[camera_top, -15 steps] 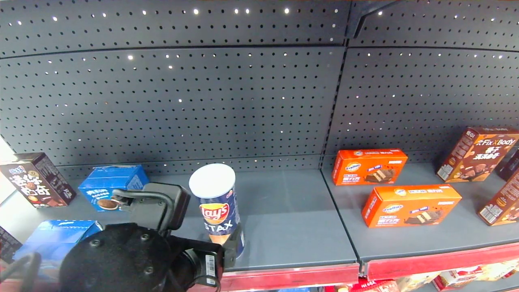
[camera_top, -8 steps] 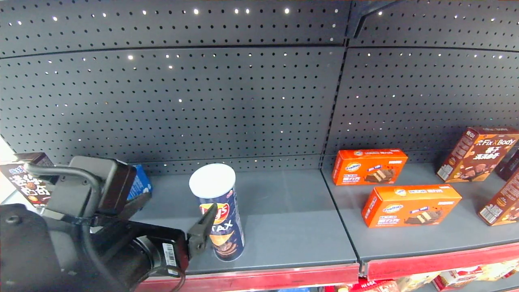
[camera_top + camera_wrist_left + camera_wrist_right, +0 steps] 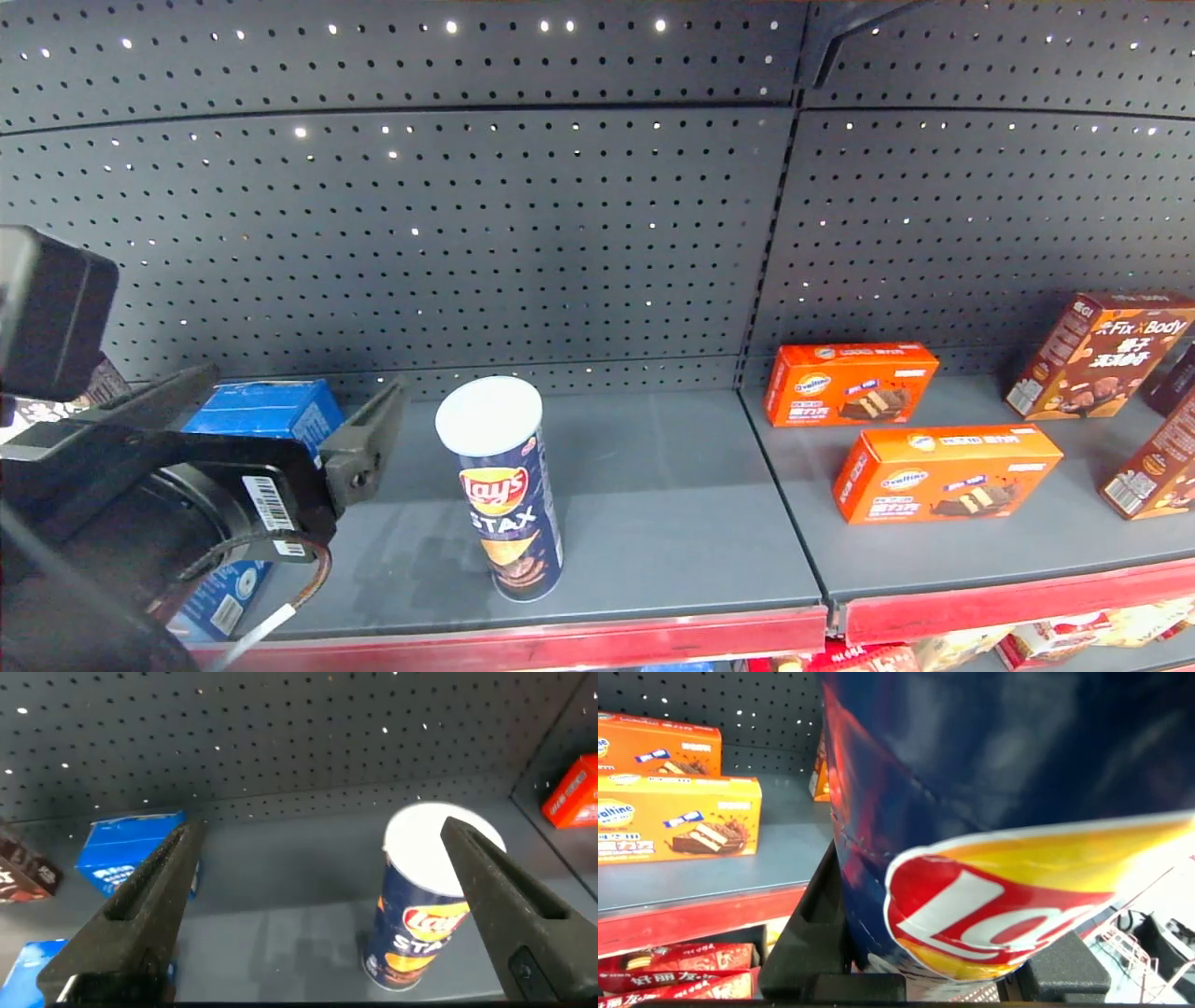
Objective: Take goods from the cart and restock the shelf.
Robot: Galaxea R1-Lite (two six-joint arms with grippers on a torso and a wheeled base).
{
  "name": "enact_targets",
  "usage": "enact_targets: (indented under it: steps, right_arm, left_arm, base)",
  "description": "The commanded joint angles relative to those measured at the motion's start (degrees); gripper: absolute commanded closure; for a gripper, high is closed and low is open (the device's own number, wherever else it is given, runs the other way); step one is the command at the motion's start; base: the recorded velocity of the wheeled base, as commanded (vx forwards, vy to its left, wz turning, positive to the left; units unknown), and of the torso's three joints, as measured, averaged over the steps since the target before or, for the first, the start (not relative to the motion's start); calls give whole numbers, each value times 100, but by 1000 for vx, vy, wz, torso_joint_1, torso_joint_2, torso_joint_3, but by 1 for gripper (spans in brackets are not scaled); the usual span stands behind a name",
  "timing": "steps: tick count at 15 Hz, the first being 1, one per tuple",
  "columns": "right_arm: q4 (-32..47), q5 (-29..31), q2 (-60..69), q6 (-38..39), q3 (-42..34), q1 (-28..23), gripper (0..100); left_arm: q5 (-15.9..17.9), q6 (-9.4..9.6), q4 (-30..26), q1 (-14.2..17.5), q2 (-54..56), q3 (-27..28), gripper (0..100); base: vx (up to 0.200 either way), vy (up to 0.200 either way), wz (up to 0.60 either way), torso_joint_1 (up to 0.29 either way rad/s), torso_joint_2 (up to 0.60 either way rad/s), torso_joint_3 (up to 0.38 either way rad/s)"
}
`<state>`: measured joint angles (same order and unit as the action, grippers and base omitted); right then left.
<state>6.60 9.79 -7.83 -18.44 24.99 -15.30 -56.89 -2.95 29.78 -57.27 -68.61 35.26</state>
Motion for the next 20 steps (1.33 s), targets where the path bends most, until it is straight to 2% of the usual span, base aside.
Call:
enact_targets:
  steps: [1,5,7,8,9,10,11,12,13,15,16,17,18,20]
  right_arm:
    - [0,-12,0,-1,6,9,100]
    - [61,32,-193,16,111,-35,100]
    - [70,129,-307,8,261,-122,100]
    - [70,234,-430,8,401,-140,100]
    - [70,348,-553,8,516,-140,100]
    - [70,498,-720,8,753,-140,100]
    - [70,489,-808,8,823,-149,100]
    - [61,480,-870,8,823,-149,100]
    - [61,471,-914,16,823,-140,100]
    - [0,445,-1107,43,850,-96,100]
    - [-44,234,-1432,192,964,80,100]
    - [-159,85,-1775,359,1087,159,100]
    - [-255,23,-2030,473,1175,176,100]
    - [-651,-337,-2803,825,1430,440,100]
  left_arm:
    - [-67,-4,-7,-38,58,-1,0]
    - [-111,14,-43,-205,49,-63,0]
    - [-94,-4,-34,-416,49,-63,0]
    - [-103,-13,-16,-416,41,-63,0]
    - [-103,-13,54,-285,49,-36,0]
    - [-111,5,160,401,49,183,0]
    - [-103,5,160,796,49,280,0]
    - [-111,23,151,1412,58,245,0]
    - [-138,66,151,1675,58,192,0]
    - [-120,277,186,2141,120,25,0]
    - [-67,374,160,2625,383,-300,0]
    - [38,418,142,2853,603,-608,0]
    - [117,471,124,2950,770,-836,0]
    - [644,866,177,3222,1218,-1513,0]
  base:
    - [0,0,0,0,0,0]
    - [0,0,0,0,0,0]
    - [0,0,0,0,0,0]
    - [0,0,0,0,0,0]
    - [0,0,0,0,0,0]
    - [0,0,0,0,0,0]
    - [0,0,0,0,0,0]
    - [0,0,0,0,0,0]
    - [0,0,0,0,0,0]
    - [0,0,0,0,0,0]
    - [0,0,0,0,0,0]
    - [0,0,0,0,0,0]
    - [0,0,0,0,0,0]
    - [0,0,0,0,0,0]
